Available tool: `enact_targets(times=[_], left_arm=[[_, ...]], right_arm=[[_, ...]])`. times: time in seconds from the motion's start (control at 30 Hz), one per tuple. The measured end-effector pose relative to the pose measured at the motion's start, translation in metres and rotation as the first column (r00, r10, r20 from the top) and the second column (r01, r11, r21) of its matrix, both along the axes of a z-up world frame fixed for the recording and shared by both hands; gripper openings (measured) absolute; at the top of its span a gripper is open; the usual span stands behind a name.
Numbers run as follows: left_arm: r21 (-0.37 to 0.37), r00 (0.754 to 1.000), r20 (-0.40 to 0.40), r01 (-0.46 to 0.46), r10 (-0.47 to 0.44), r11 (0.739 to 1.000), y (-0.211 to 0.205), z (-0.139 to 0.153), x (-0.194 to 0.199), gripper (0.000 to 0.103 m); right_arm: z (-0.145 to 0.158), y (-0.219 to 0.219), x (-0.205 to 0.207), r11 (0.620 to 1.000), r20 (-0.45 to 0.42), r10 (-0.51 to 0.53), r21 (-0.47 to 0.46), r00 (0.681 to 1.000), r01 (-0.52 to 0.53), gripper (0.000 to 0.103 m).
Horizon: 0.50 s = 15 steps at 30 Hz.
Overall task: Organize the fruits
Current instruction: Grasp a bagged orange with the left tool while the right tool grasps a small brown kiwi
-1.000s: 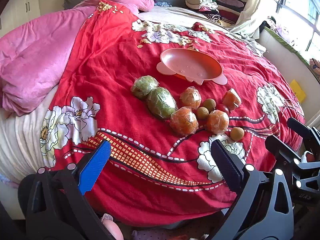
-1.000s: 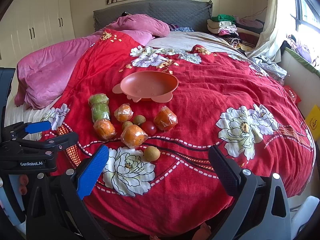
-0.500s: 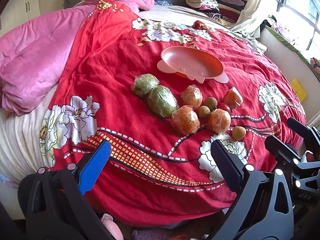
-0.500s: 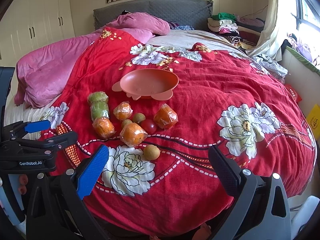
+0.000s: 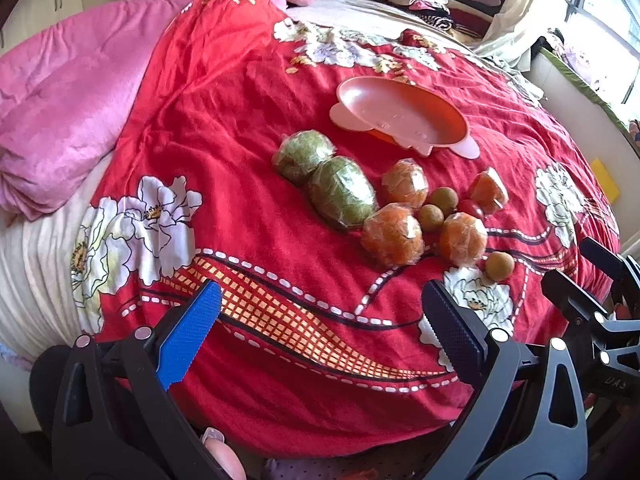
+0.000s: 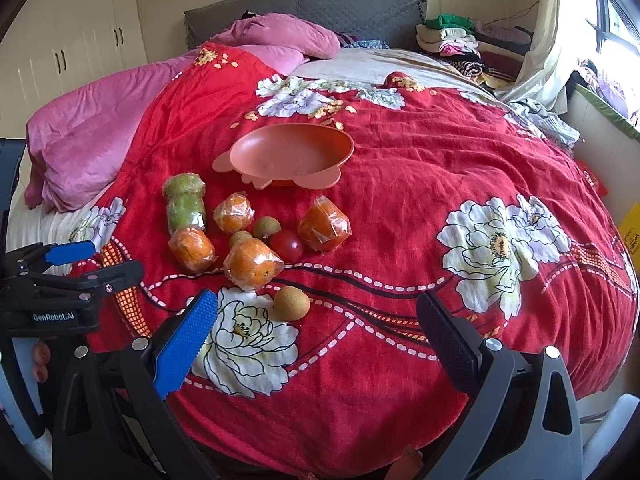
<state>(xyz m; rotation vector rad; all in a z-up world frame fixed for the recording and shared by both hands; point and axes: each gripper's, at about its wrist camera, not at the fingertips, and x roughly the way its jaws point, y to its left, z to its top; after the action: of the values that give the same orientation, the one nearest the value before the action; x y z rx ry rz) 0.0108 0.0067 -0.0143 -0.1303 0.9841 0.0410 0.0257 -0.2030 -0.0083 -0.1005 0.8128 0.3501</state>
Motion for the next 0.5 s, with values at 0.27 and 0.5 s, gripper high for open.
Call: enact_targets(times=[0.27, 0.5], left_arm=[[-0.059, 0.998, -0.037, 0.054, -0.056, 0.997, 0.000, -0.012, 0.017, 0.094], [-0.072, 0.990, -0.052, 0.126, -0.130, 0.989, -0.019, -0.017, 0.033, 0.077]], right_arm=[[-0.021, 0.001, 0.022, 0.999, -0.051, 0.020, -0.026, 0.998, -0.022, 0.099], [-0.031, 0.000, 0.030, 0.999, -0.084, 0.033, -0.027, 0.996, -0.036, 0.099]])
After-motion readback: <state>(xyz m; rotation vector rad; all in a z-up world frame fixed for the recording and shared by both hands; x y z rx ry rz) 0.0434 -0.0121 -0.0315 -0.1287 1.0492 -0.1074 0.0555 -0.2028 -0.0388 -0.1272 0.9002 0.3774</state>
